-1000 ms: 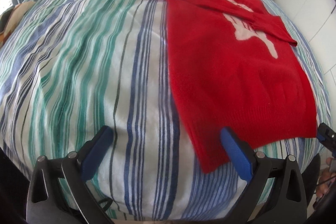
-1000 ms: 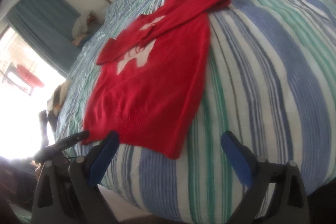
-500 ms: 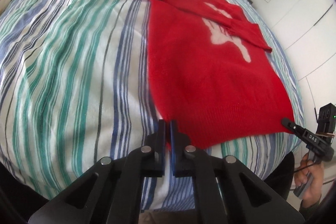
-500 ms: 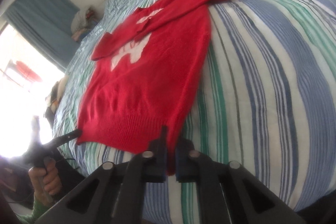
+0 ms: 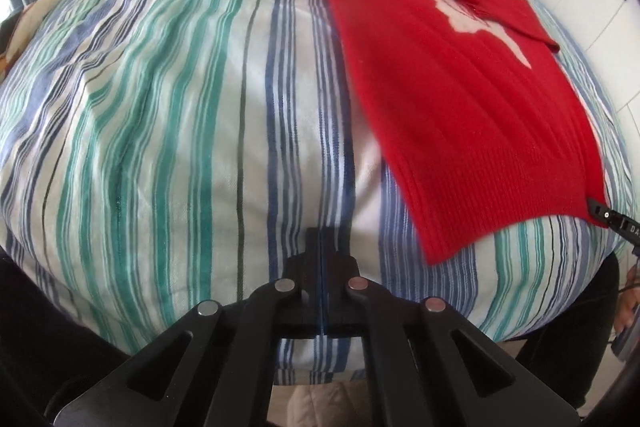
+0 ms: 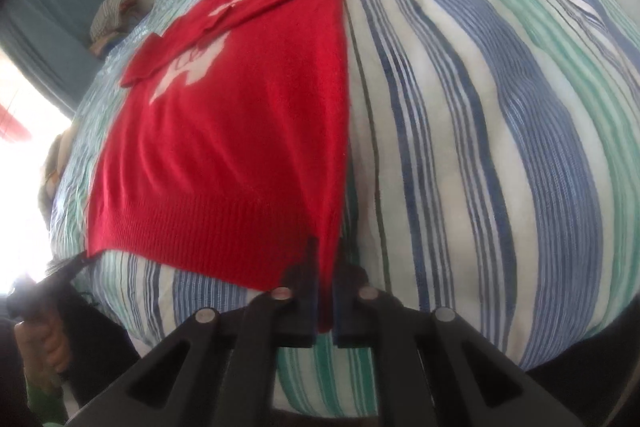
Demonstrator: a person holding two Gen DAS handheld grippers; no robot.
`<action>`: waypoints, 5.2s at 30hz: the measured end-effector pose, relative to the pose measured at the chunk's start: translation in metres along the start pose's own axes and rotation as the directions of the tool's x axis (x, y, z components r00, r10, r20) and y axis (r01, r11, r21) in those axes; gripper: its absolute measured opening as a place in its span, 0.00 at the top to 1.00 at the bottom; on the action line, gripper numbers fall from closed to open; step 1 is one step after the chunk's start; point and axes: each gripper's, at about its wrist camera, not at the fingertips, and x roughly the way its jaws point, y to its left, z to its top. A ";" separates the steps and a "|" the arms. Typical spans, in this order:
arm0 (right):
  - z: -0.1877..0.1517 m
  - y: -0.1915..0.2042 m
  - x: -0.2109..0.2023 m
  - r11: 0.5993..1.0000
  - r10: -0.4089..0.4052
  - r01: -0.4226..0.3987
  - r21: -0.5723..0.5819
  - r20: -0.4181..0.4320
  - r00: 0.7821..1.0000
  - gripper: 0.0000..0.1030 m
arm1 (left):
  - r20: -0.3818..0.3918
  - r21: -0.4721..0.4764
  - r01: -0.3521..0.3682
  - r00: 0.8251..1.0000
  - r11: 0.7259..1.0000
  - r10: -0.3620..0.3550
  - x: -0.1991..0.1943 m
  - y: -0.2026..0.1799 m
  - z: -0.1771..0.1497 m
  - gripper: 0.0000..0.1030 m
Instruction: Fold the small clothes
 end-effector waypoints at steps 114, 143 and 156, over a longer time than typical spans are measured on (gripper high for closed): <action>0.073 -0.137 -0.063 0.971 -0.239 0.213 0.112 0.357 0.903 0.47 | 0.266 0.401 -0.083 0.963 0.912 -0.030 -0.042 -0.108 0.180 0.04; 0.028 -0.118 -0.028 0.941 -0.330 0.328 0.086 0.459 0.825 0.32 | 0.287 -0.436 -0.093 0.928 0.895 0.236 -0.024 0.157 0.283 0.97; 0.030 -0.114 -0.026 0.929 -0.359 0.363 0.080 0.446 0.820 0.31 | 0.097 -0.569 -0.307 0.896 0.763 0.433 0.014 0.241 0.194 0.98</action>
